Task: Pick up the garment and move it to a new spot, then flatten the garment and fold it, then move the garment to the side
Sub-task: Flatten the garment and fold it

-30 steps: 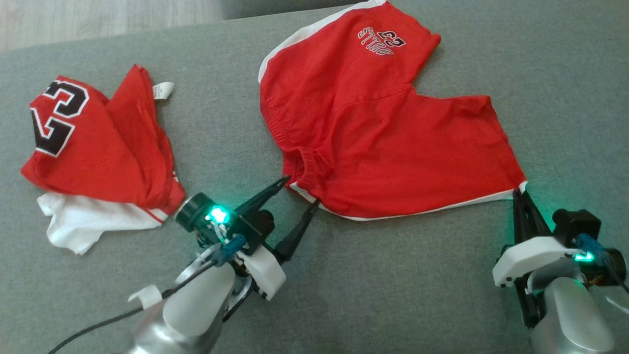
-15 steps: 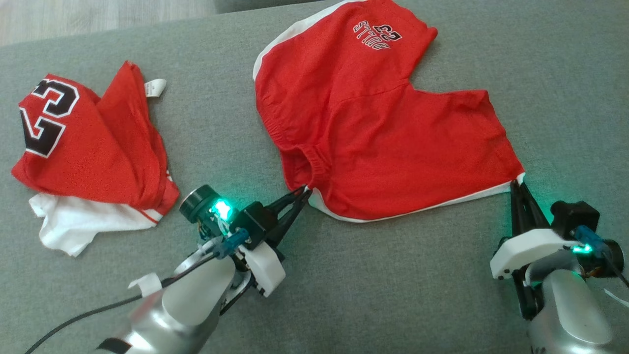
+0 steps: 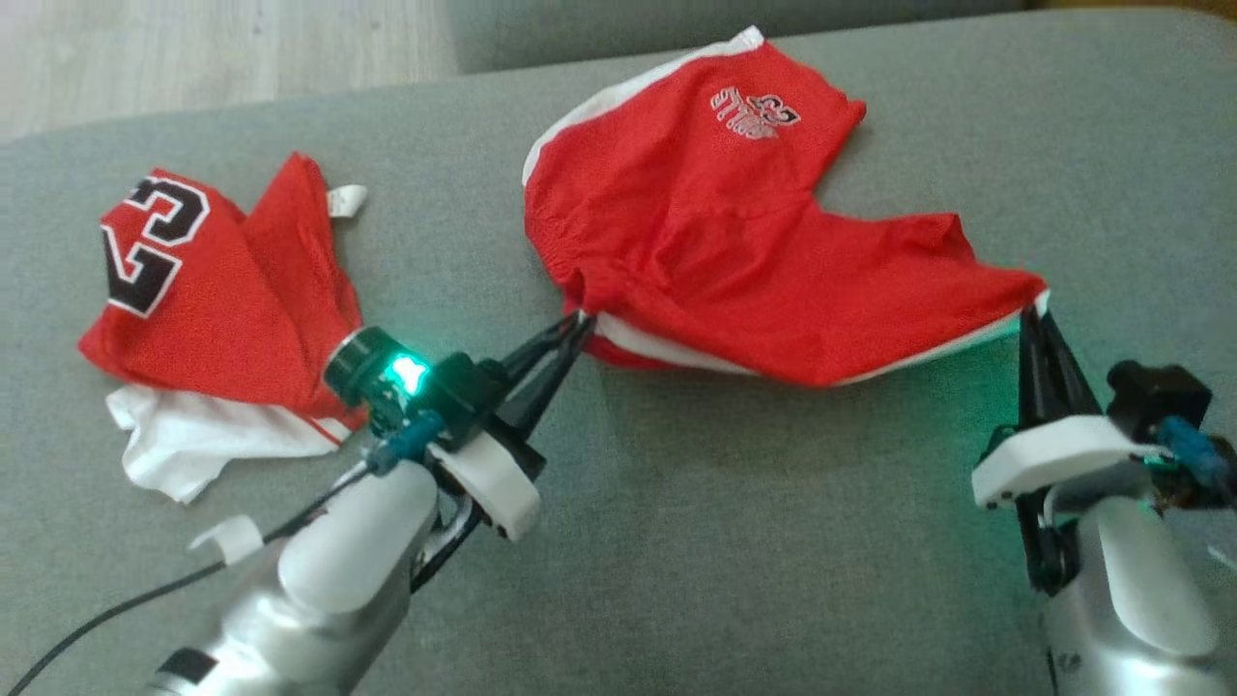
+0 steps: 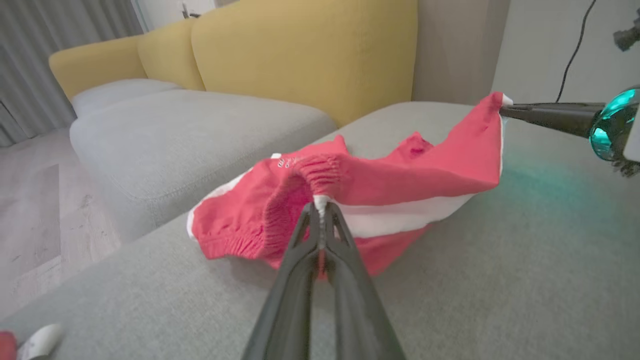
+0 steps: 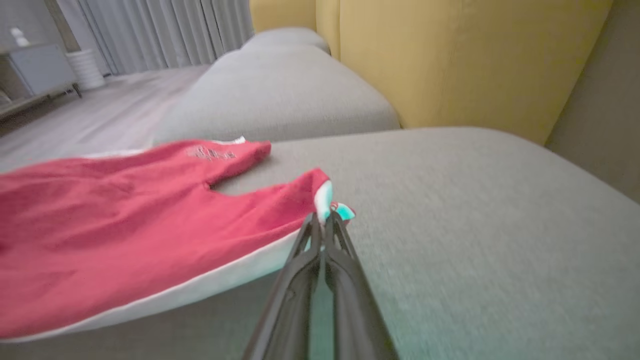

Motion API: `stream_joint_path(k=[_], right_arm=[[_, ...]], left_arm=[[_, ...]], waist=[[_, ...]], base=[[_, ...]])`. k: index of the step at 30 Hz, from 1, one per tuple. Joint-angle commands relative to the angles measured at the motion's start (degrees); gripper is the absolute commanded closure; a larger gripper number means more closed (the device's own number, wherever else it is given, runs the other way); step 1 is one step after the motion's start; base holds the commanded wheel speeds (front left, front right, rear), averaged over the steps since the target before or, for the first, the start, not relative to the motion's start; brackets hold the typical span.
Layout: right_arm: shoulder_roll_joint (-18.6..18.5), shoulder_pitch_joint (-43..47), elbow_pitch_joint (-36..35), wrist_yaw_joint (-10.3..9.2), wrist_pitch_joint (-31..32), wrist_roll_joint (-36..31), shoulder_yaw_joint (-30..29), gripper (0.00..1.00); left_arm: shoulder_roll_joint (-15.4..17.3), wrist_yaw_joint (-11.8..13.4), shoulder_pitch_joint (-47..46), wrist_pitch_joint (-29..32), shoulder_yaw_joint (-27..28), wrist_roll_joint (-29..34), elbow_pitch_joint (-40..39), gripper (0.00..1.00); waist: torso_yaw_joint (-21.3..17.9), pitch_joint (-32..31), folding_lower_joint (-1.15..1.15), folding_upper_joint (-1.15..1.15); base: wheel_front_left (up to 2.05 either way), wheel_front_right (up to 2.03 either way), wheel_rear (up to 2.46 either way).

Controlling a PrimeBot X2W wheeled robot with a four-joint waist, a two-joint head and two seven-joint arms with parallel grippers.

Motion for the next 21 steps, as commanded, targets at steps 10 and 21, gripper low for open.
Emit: stream_joint_path(k=[10,21], right_arm=[[-2.1,-11.6,-9.6,-0.03,4.6,2.1,5.9,1.00],[-4.8,-18.1,-15.9,-0.03,4.3,4.4,6.3,1.00]], left_arm=[[5.2,0.1,-11.9,6.0,6.4,-5.4,-4.5,1.00],[6.3,0.0,-21.6,9.8,8.2,-8.5,-3.9,1.00]], waist=[[-0.3,-5.7,0.00,0.00],[-1.0,-9.7,0.00,0.00]], base=[[0.00,0.00,0.00],[0.00,0.00,0.00]])
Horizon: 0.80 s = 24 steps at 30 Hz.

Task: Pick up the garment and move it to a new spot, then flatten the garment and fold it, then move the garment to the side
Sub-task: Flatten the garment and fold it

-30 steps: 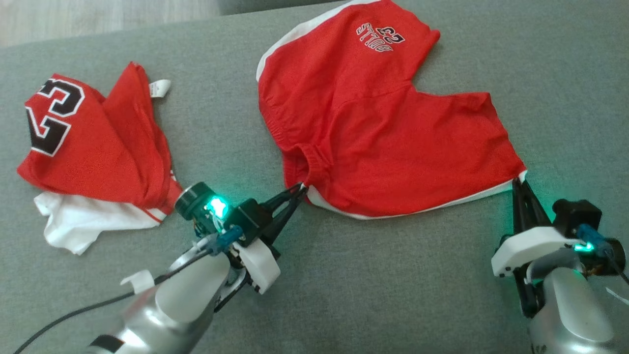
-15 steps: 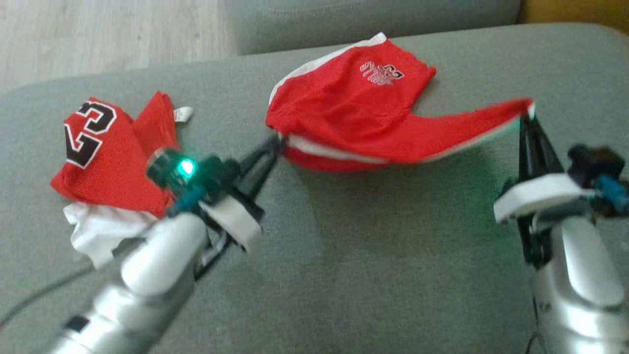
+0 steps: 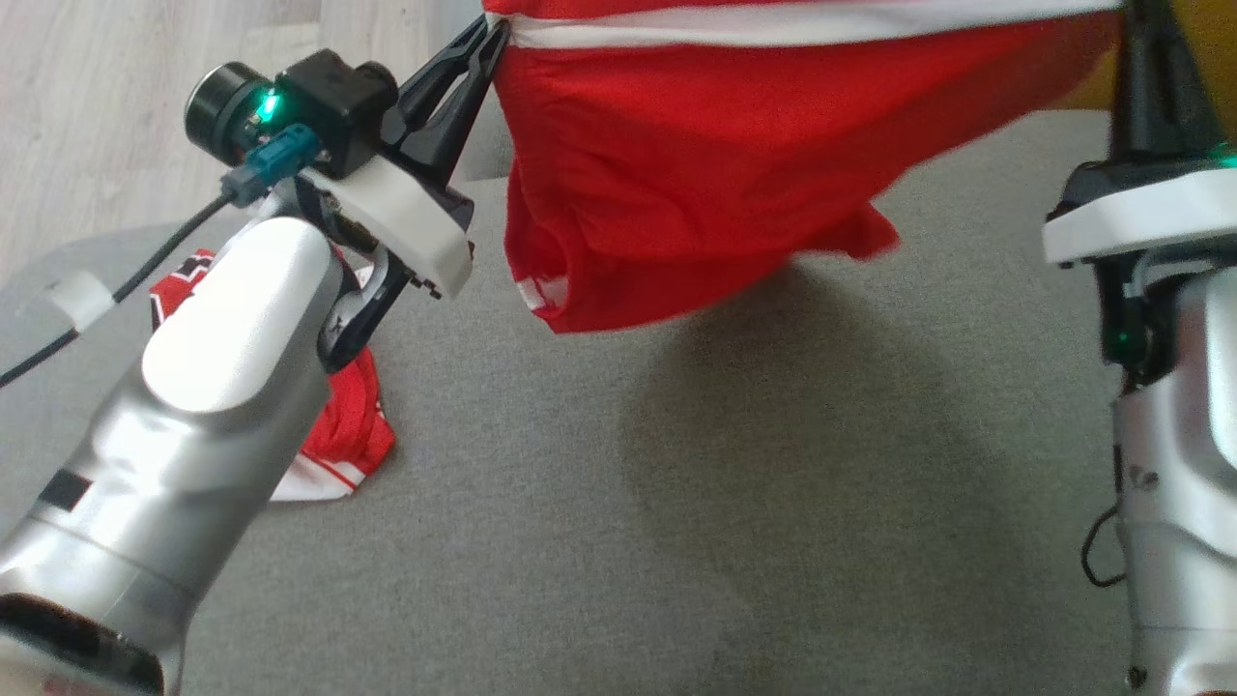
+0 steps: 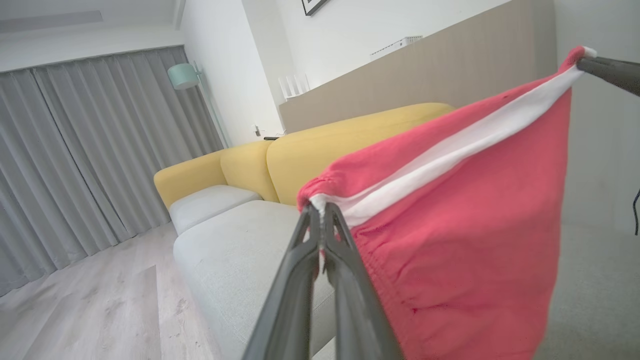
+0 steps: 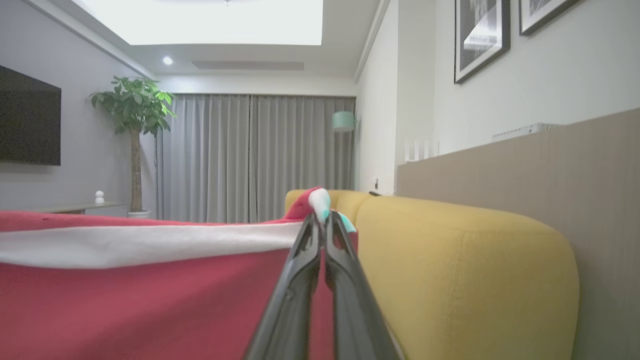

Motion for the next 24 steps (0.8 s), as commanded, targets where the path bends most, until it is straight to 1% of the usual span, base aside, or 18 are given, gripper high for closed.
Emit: stream_joint_path(k=[1,6,10,15,18,20,22,23,24], right_arm=[[0.2,-1.3,-3.3,-0.03,-0.3,0.3,0.4,1.00],[0.9,3.2,-10.0,-0.03,1.6,-0.1,-0.3,1.00],[1.3,5.9,-15.2,-0.03,4.3,-0.4,-0.7,1.00],[1.3,6.0,-18.4,-0.03,7.9,-1.2,-0.3,1.00],[1.5,3.6,-17.6,-0.03,9.5,-0.1,0.3,1.00],[2.3,0.3,-15.3,-0.03,10.5,3.4,-0.6,1.00],[2.3,-4.1,-12.1,-0.03,10.6,4.5,-0.9,1.00],[2.2,-9.4,-8.6,-0.03,10.2,5.2,-0.8,1.00],[1.9,-12.3,-6.8,-0.03,9.6,5.0,-0.3,1.00]], left_arm=[[2.5,0.2,-3.3,0.4,2.7,-0.9,-1.9,1.00],[4.4,0.2,-0.8,2.7,2.9,-2.8,-7.1,1.00],[6.6,1.0,1.5,5.3,3.0,-3.9,-12.4,1.00],[8.6,2.2,1.5,8.5,3.4,-4.3,-16.0,1.00],[8.5,2.3,-0.2,10.5,4.5,-6.2,-15.7,1.00],[8.4,2.1,-2.7,11.0,5.3,-6.7,-14.6,1.00],[9.0,1.9,-6.7,10.4,5.2,-4.5,-12.8,1.00],[8.0,1.7,-10.7,9.8,5.8,-4.0,-10.3,1.00],[7.5,1.6,-12.8,9.5,6.2,-4.1,-8.9,1.00]], waist=[[-0.1,-0.6,0.01,0.00],[-0.1,-0.8,0.01,0.00],[-0.1,0.0,0.01,0.00],[-0.6,2.5,0.01,0.00],[-1.1,5.4,0.01,0.00],[-1.5,8.3,0.01,0.00],[-1.8,11.5,0.01,0.00],[-1.9,14.5,0.01,0.00],[-2.1,16.0,0.01,0.00]], base=[[0.00,0.00,0.00],[0.00,0.00,0.00],[0.00,0.00,0.00],[0.00,0.00,0.00],[0.00,0.00,0.00],[0.00,0.00,0.00],[0.00,0.00,0.00],[0.00,0.00,0.00],[0.00,0.00,0.00]])
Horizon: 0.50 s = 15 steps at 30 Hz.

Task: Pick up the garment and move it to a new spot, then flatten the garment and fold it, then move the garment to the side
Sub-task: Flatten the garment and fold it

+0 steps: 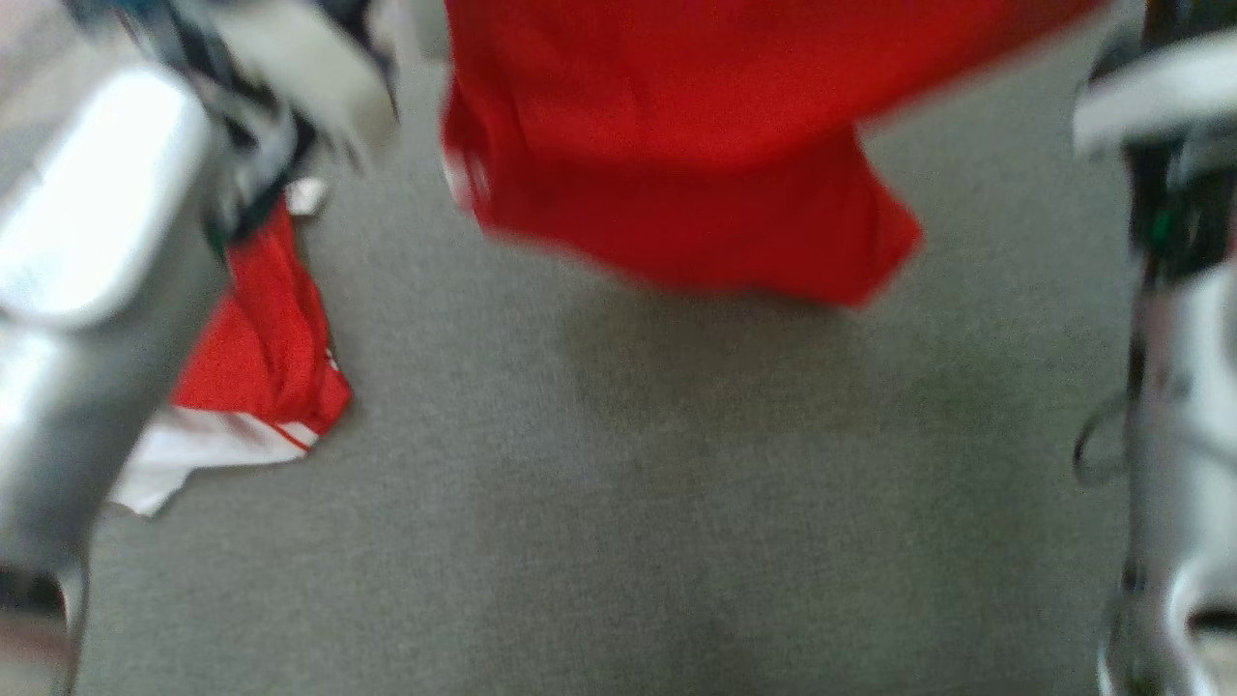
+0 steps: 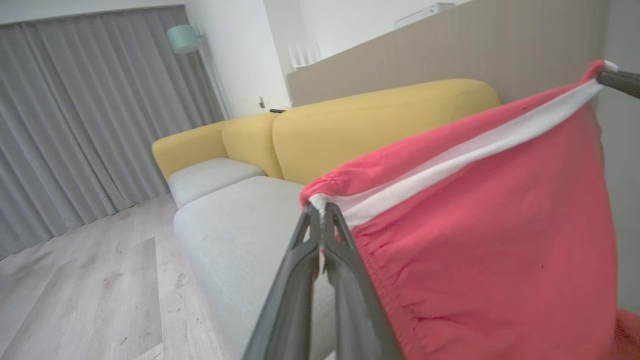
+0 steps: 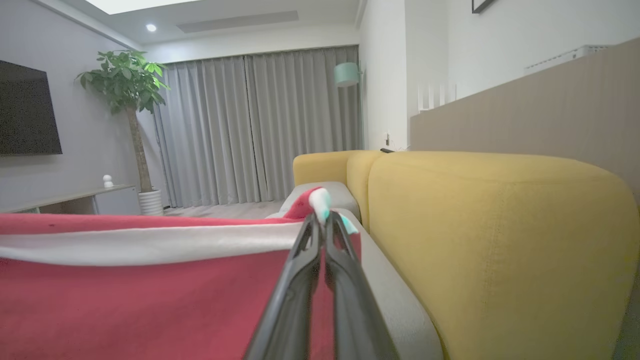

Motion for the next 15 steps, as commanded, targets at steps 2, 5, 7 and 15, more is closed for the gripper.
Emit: stream_joint_path(k=[2,5,7,15], right_arm=[[0.6,-9.2,3.0,-0.03,-1.4,1.6,0.6,1.00],[1.0,-17.6,11.5,-0.03,-4.7,2.4,-0.6,1.00],[0.7,-22.5,16.6,-0.03,-8.2,0.8,-1.4,1.00],[-0.1,-27.4,30.4,-0.03,-16.0,-3.0,-1.6,1.00]], left_arm=[[1.0,-0.1,-8.3,-1.7,3.5,0.9,2.2,1.00],[-0.7,0.0,-13.6,-5.6,4.7,1.6,8.8,1.00],[-2.1,0.4,-16.7,-8.5,5.4,2.1,12.9,1.00],[-8.3,-1.1,-19.5,-18.1,3.5,1.3,21.4,1.00]], waist=[[-0.8,6.9,-0.01,0.00],[-1.1,7.8,-0.01,0.00],[-1.2,8.3,-0.01,0.00],[-0.4,8.9,-0.01,0.00]], base=[[0.00,0.00,0.00],[0.00,0.00,0.00],[0.00,0.00,0.00],[0.00,0.00,0.00]])
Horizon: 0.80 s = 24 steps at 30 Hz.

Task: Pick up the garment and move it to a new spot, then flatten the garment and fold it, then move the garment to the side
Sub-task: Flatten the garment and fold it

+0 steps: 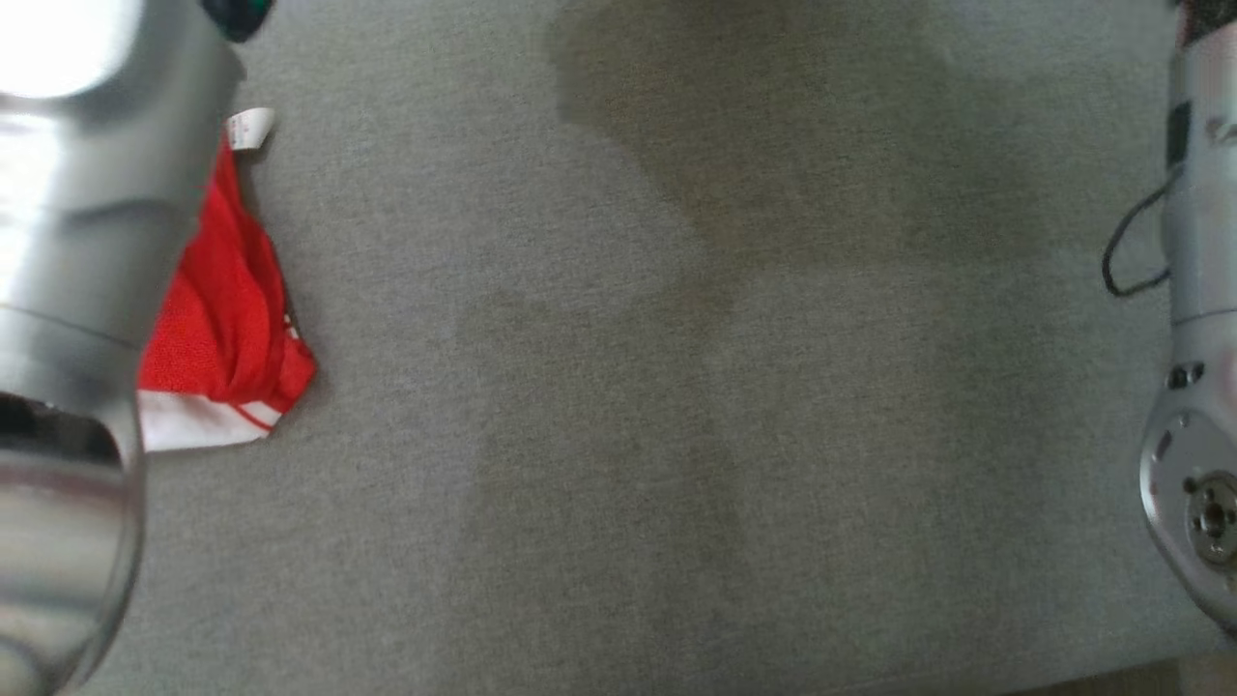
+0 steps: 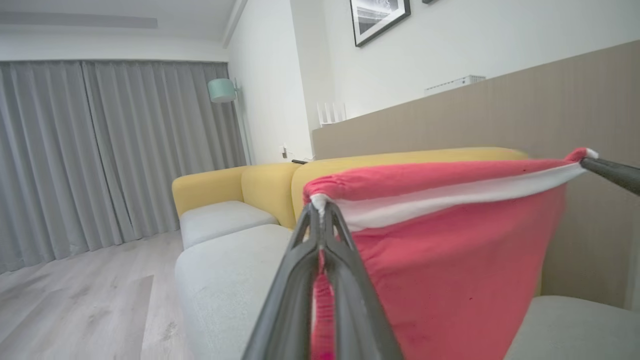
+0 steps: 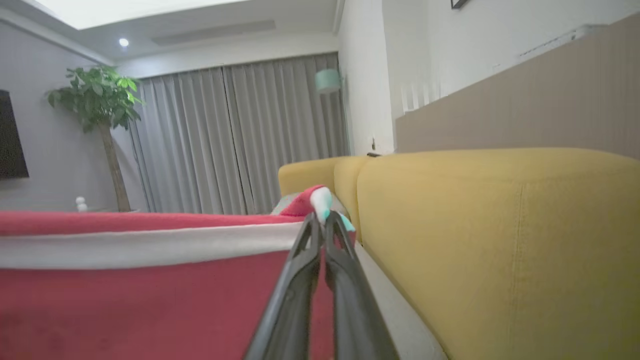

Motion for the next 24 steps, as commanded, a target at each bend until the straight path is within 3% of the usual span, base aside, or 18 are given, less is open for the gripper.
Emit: stream_joint_path(k=[1,6,14,24], right_arm=[[0.3,-0.4,-1.4,-0.04,-0.3,-0.3,0.6,1.00],[-2.4,4.8,5.8,-0.04,-0.1,0.0,4.2,1.00],[-8.4,14.7,14.3,-0.04,8.4,4.7,13.4,1.00],[-15.7,27.8,9.5,-0.04,20.7,18.6,26.6,1.00]], left_arm=[[2.0,0.0,-1.9,-0.3,1.1,-0.2,-0.7,1.00],[0.4,-0.3,5.5,-1.8,-3.9,-2.6,-0.3,1.00],[2.6,-0.4,22.4,-2.4,-14.7,-8.6,-5.3,1.00],[5.2,-0.1,36.3,-2.5,-23.0,-7.8,-11.0,1.00]], waist=[[0.2,0.0,0.01,0.00],[0.7,-1.1,0.01,0.00],[1.8,-5.4,0.01,0.00],[2.1,-11.6,0.01,0.00]], base=[[0.00,0.00,0.00],[0.00,0.00,0.00],[0.00,0.00,0.00],[0.00,0.00,0.00]])
